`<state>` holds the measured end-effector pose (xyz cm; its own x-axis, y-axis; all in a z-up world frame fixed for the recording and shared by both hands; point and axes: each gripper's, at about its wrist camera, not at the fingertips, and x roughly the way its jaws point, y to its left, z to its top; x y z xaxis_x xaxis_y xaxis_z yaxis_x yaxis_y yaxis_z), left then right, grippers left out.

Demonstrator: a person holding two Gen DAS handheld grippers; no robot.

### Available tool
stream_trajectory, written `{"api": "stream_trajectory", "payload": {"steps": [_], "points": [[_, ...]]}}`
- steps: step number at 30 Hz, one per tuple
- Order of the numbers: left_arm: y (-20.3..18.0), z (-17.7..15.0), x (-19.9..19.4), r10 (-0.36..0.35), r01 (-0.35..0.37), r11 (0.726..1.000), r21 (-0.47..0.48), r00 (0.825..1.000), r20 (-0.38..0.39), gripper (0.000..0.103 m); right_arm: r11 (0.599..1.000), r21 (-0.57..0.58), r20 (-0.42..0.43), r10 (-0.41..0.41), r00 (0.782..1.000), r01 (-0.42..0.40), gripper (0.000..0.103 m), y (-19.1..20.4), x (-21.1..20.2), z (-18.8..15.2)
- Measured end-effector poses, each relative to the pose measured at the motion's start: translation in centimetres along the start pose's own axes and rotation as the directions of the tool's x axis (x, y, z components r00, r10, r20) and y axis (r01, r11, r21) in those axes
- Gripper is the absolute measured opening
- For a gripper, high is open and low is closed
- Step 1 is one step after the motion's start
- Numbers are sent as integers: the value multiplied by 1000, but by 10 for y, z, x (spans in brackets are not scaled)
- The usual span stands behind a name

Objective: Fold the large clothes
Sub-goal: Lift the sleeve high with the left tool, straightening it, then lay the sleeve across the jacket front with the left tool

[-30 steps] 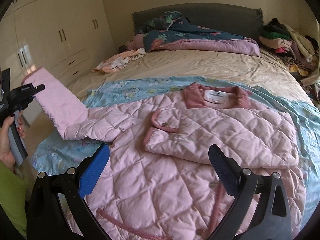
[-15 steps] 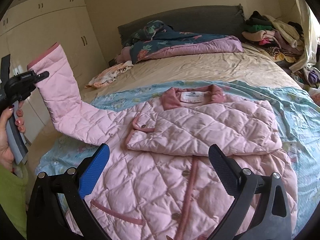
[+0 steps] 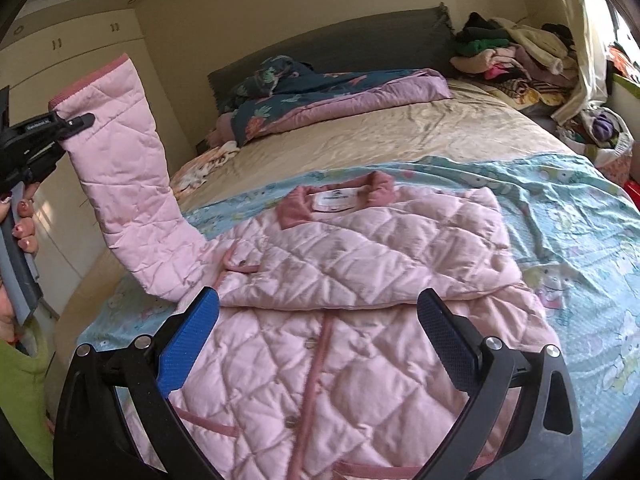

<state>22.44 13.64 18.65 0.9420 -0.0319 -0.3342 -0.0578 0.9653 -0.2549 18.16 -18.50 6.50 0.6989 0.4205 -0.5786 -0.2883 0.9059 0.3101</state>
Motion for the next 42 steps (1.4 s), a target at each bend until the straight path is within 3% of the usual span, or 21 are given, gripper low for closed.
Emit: {"api": "stream_trajectory", "payload": {"steps": [14, 24, 38, 42], "points": [[-64, -39, 39, -144, 147, 988, 40, 986, -82, 5, 988, 90, -2, -122, 993, 122, 99, -62, -4, -8], [-97, -101, 71, -232, 248, 967, 50, 949, -215, 5, 976, 124, -18, -177, 984, 177, 99, -89, 1, -13], [-127, -179, 103, -226, 299, 943, 147, 899, -375, 7, 955, 176, -55, -232, 971, 238, 99, -119, 5, -22], [-135, -194, 107, -196, 298, 933, 202, 891, -409, 15, 948, 194, -63, -244, 968, 252, 99, -127, 4, -24]]}}
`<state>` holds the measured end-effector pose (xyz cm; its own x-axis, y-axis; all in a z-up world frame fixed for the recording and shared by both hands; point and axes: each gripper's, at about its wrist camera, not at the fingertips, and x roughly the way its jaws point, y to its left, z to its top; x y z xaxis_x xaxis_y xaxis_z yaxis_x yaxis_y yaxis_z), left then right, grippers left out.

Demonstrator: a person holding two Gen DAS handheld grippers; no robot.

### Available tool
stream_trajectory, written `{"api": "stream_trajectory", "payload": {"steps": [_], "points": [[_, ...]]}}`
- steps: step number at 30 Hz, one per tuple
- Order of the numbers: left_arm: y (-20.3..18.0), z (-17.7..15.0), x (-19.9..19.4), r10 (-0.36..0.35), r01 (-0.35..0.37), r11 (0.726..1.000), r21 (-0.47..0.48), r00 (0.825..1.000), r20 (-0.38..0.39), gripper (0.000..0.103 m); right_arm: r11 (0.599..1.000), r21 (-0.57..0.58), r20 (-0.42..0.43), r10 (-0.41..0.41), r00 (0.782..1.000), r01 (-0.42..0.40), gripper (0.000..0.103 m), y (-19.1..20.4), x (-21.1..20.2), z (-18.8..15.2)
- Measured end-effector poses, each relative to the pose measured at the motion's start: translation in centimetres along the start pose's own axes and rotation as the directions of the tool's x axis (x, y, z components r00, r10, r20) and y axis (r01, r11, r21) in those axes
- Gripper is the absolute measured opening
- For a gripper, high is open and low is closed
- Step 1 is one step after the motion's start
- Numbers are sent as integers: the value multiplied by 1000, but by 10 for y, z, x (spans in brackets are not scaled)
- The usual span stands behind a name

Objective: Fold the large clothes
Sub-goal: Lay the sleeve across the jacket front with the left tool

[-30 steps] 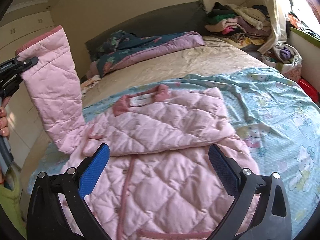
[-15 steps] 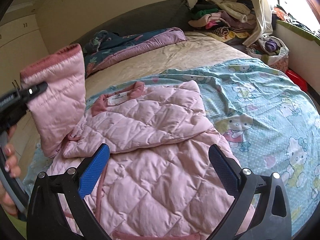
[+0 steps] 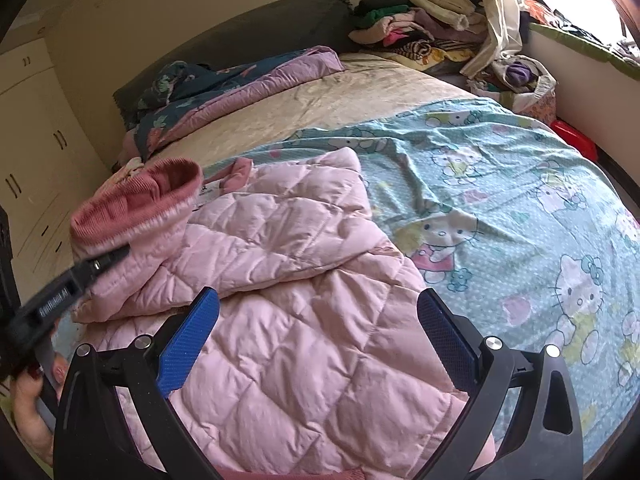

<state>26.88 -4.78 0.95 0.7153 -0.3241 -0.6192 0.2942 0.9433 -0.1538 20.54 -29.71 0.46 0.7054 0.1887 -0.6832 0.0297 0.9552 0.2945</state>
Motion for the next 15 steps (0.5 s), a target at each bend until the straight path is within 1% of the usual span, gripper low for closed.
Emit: {"api": "stream_trajectory", "payload": {"steps": [1, 3, 7, 10, 13, 14, 15], "points": [[-1, -2, 2, 0, 0, 1000, 3, 1000, -10, 16, 1000, 4, -1, -2, 1000, 2, 99, -1, 0, 0], [-4, -7, 4, -3, 3, 1000, 7, 1000, -29, 20, 1000, 14, -4, -6, 1000, 6, 99, -5, 1, 0], [-12, -18, 7, 15, -11, 999, 54, 998, -69, 24, 999, 32, -10, -11, 1000, 12, 99, -10, 2, -1], [-18, -26, 6, 49, -42, 994, 96, 996, -74, 25, 999, 41, -15, -17, 1000, 18, 99, -12, 3, -1], [-22, -32, 3, 76, -66, 989, 134, 994, -73, 29, 999, 41, -15, -22, 1000, 23, 99, -11, 2, -1], [-24, -34, 2, 106, -94, 983, 155, 992, -71, 44, 999, 39, -16, -24, 1000, 25, 99, -11, 2, -1], [-25, -35, 2, 139, -126, 977, 173, 988, -68, 75, 999, 39, -16, -24, 1000, 25, 99, -11, 2, -1]]}}
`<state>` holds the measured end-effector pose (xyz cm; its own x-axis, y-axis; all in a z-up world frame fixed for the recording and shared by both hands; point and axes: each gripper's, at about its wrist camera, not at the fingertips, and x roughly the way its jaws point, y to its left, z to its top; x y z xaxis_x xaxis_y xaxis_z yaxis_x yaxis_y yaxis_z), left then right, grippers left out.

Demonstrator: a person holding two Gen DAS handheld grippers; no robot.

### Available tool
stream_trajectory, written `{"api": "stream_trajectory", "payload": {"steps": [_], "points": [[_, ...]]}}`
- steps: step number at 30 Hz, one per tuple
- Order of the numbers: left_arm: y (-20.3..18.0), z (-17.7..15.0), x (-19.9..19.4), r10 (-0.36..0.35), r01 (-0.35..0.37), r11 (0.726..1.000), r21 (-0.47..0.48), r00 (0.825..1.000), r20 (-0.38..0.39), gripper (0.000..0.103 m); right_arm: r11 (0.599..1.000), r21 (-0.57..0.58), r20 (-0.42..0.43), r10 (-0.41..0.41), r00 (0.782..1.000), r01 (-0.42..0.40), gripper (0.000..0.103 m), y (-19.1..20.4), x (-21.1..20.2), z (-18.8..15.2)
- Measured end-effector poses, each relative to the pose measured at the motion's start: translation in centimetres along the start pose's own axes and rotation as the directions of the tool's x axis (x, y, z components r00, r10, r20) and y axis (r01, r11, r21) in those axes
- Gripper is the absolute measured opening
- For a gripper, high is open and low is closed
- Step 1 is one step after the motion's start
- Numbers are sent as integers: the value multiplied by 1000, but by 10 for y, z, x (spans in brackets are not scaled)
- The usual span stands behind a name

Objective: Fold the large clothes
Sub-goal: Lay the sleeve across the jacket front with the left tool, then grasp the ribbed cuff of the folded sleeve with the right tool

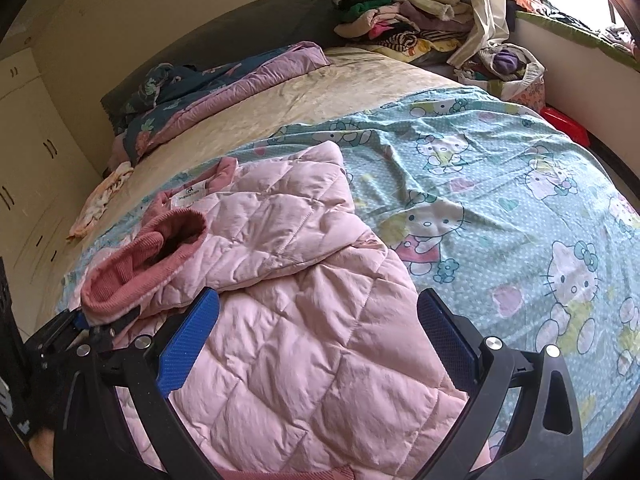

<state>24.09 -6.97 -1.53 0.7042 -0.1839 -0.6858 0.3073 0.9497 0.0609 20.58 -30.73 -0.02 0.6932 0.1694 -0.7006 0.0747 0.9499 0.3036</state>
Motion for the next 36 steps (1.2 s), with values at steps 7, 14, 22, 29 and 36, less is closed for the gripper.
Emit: {"api": "stream_trajectory", "payload": {"steps": [7, 14, 22, 29, 36], "points": [[14, -11, -16, -47, 47, 998, -29, 999, 5, 80, 1000, -1, 0, 15, 1000, -15, 99, 7, -2, -1], [60, -9, -45, -33, 39, 988, -149, 999, 40, 93, 992, 10, -51, 123, 991, -123, 99, 34, 7, -7], [135, -21, -65, 73, -57, 946, -318, 997, 37, 93, 981, -19, -147, 187, 971, -192, 99, 79, 39, -28], [185, -36, -89, 185, -150, 908, -391, 981, 53, 94, 977, 67, -199, 214, 956, -205, 99, 92, 73, -43], [229, -55, -106, 235, -163, 847, -505, 968, 83, 93, 968, 56, -183, 251, 951, -244, 35, 101, 89, -50]]}}
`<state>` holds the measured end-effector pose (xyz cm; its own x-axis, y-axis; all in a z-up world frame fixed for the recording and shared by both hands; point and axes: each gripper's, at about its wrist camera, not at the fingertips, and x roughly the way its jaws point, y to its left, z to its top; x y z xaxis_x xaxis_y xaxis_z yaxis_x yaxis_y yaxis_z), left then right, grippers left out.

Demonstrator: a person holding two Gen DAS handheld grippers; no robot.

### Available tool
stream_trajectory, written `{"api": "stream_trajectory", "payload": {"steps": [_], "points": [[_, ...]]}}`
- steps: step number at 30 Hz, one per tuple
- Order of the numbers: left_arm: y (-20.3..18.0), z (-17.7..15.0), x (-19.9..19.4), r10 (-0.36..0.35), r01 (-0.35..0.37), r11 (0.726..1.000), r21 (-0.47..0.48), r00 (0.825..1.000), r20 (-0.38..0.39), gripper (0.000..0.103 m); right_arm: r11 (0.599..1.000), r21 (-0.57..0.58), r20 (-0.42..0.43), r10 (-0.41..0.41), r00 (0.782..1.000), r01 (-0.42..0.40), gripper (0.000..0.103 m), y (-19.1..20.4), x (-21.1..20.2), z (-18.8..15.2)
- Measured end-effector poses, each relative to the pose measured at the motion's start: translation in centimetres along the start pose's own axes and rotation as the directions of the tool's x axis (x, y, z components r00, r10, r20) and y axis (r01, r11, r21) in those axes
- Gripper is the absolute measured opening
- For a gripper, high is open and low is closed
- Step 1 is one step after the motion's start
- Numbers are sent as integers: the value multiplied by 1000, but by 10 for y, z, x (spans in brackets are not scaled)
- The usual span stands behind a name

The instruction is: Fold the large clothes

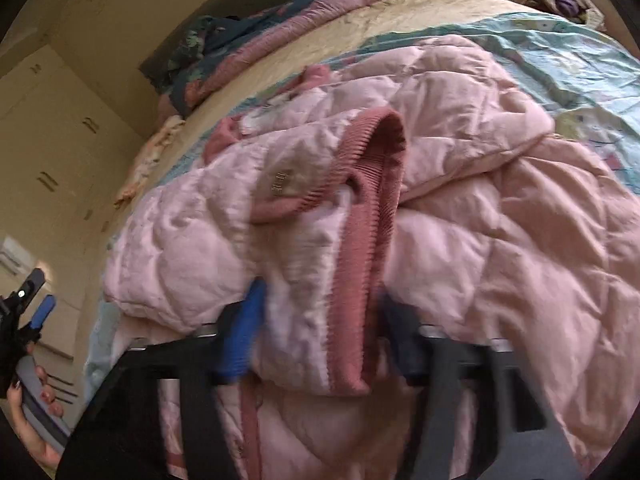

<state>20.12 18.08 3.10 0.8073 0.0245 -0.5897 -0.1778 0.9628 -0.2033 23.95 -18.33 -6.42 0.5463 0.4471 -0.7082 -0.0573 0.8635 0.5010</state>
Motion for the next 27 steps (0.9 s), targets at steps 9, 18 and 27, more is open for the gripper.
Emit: {"api": "stream_trajectory", "payload": {"steps": [9, 18, 27], "points": [[22, 10, 3, 17, -18, 999, -50, 1000, -9, 93, 955, -296, 185, 66, 980, -8, 15, 59, -53, 36], [14, 28, 15, 2, -2, 998, -59, 1000, 1, 93, 816, -566, 332, 91, 939, 121, 14, 116, -105, 99], [-20, 34, 46, -55, 54, 998, -12, 997, -59, 93, 868, -473, 293, -8, 956, 153, 14, 58, -73, 102]]}}
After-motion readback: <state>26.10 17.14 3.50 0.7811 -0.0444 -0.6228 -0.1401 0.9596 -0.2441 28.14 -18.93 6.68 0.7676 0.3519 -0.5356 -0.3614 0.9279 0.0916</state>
